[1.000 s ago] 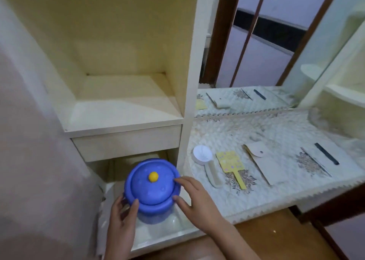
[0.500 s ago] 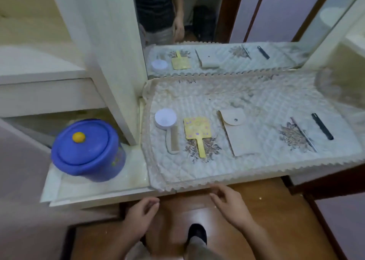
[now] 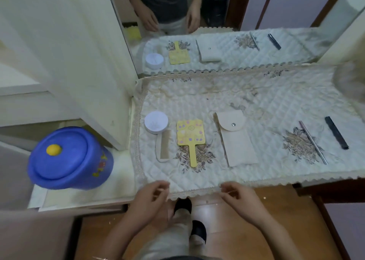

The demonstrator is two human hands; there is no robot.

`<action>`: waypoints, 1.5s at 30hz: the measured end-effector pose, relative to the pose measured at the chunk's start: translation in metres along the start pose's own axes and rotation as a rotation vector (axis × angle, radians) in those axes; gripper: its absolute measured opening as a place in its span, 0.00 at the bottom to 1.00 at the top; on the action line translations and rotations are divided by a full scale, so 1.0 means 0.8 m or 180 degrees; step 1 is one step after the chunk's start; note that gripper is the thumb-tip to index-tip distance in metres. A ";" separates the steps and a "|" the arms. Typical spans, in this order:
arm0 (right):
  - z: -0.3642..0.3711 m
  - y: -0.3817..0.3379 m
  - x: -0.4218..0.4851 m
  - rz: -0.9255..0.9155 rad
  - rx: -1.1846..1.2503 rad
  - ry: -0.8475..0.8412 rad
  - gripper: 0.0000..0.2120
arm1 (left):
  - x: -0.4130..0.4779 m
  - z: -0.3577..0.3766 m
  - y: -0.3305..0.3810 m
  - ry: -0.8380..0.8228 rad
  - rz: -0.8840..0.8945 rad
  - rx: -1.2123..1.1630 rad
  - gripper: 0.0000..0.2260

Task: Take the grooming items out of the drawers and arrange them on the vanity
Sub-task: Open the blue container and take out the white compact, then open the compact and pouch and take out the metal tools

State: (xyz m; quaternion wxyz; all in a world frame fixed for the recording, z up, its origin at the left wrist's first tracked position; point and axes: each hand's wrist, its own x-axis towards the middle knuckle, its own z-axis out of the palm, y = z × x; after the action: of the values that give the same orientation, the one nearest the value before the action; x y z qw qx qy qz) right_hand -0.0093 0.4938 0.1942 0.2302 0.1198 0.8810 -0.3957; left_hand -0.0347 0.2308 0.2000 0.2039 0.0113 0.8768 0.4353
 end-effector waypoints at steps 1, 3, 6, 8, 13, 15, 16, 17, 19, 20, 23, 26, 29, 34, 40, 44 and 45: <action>-0.010 -0.018 0.012 -0.0114 0.0004 0.0044 0.13 | 0.017 -0.008 0.010 0.0123 0.0033 -0.0101 0.09; -0.029 -0.057 0.039 -0.0354 -0.0021 0.0157 0.13 | 0.053 -0.025 0.026 0.0394 0.0092 -0.0162 0.13; -0.043 -0.111 0.081 -0.0623 -0.0131 0.0256 0.15 | 0.106 -0.048 0.035 0.0812 0.0243 0.0021 0.24; -0.042 -0.141 0.109 -0.0746 -0.0230 0.0250 0.19 | 0.141 -0.058 0.033 0.0952 0.0239 0.0154 0.32; -0.021 -0.195 0.172 -0.0961 -0.0637 -0.0163 0.25 | 0.203 -0.058 0.023 0.0905 -0.0090 0.0448 0.41; -0.013 -0.204 0.188 -0.0950 -0.0651 -0.0219 0.26 | 0.213 -0.057 0.020 0.0959 -0.0162 0.0488 0.43; -0.010 -0.208 0.193 -0.0953 -0.0624 -0.0234 0.27 | 0.216 -0.057 0.018 0.1008 -0.0185 0.0455 0.43; -0.008 -0.210 0.196 -0.0975 -0.0576 -0.0246 0.27 | 0.216 -0.058 0.019 0.1043 -0.0199 0.0381 0.43; -0.008 -0.215 0.200 -0.1035 -0.0398 -0.0251 0.27 | 0.213 -0.062 0.022 0.1103 -0.0175 0.0172 0.43; -0.009 -0.218 0.200 -0.1052 -0.0267 -0.0244 0.27 | 0.210 -0.065 0.026 0.1117 -0.0123 0.0076 0.44; -0.024 -0.224 0.197 -0.1008 0.0205 -0.0270 0.31 | 0.194 -0.070 0.049 0.0833 0.0131 -0.0147 0.43; -0.051 -0.216 0.186 -0.0830 0.0432 -0.0447 0.33 | 0.180 -0.058 0.078 0.0518 0.0451 -0.0148 0.42; -0.084 -0.192 0.170 -0.0700 0.0368 -0.0421 0.34 | 0.177 -0.031 0.107 0.0339 0.0549 -0.0201 0.42; -0.143 -0.117 0.144 -0.0526 0.0564 -0.0263 0.38 | 0.188 0.040 0.155 0.0019 0.0711 -0.0155 0.41; -0.222 -0.008 0.119 -0.0400 0.0684 -0.0035 0.40 | 0.183 0.154 0.225 0.0008 0.0452 -0.0426 0.37; -0.268 0.059 0.107 -0.0247 0.0634 -0.0211 0.35 | 0.178 0.216 0.261 -0.0231 0.0310 -0.0522 0.33; -0.275 0.070 0.105 -0.0239 0.0619 -0.0258 0.35 | 0.175 0.227 0.268 -0.0254 0.0271 -0.0510 0.32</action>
State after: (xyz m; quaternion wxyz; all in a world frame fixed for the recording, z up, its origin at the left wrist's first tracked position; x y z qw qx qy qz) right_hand -0.1284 0.6984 0.2439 0.2379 0.0923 0.8322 -0.4922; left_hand -0.1305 0.5295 0.2184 0.2202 0.0496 0.8291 0.5115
